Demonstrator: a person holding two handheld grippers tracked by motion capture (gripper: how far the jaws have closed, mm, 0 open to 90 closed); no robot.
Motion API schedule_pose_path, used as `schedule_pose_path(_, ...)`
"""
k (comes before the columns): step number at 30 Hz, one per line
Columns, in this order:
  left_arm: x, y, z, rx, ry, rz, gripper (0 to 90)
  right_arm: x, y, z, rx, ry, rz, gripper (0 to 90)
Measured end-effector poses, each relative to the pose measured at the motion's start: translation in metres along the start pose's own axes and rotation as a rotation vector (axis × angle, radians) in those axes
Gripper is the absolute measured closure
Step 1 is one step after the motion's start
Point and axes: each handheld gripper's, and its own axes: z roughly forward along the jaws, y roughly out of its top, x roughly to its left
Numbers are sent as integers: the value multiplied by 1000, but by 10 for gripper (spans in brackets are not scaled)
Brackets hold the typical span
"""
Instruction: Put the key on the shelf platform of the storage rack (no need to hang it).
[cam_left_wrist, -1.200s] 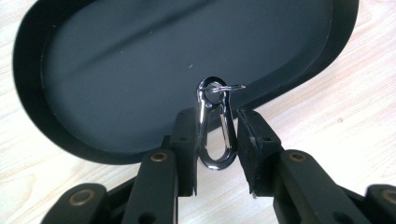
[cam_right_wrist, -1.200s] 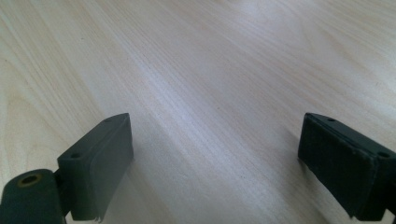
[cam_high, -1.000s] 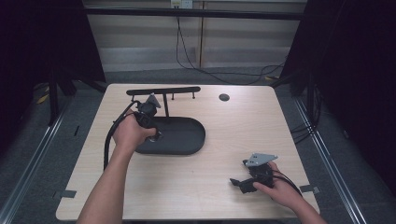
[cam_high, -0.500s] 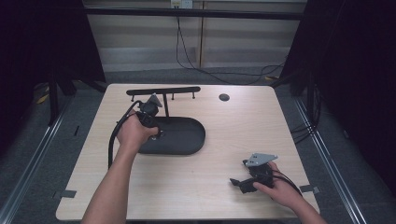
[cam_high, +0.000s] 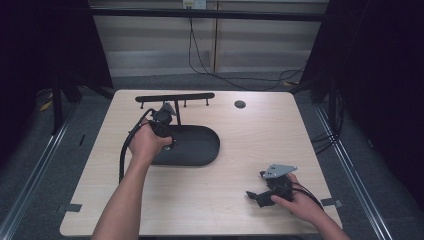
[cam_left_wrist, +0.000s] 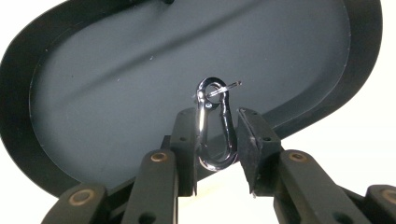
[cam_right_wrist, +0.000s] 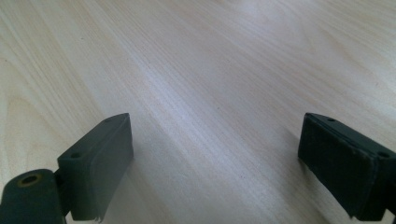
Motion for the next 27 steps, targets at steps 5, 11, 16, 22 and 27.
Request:
schedule_pose_path(5,-1,1,2,-4,3,-1,691,0,0,0,0,0,0,97)
schedule_pose_path(11,-2,3,6,-7,4,4,691,0,0,0,0,0,0,97)
schedule_pose_path(16,-3,3,11,-21,6,-2,691,0,0,0,0,0,0,97)
schedule_pose_path(22,-4,4,15,-17,4,1,691,0,0,0,0,0,0,97)
schedule_pose_path(27,-5,5,20,-19,-2,-8,690,0,0,0,2,0,3,97)
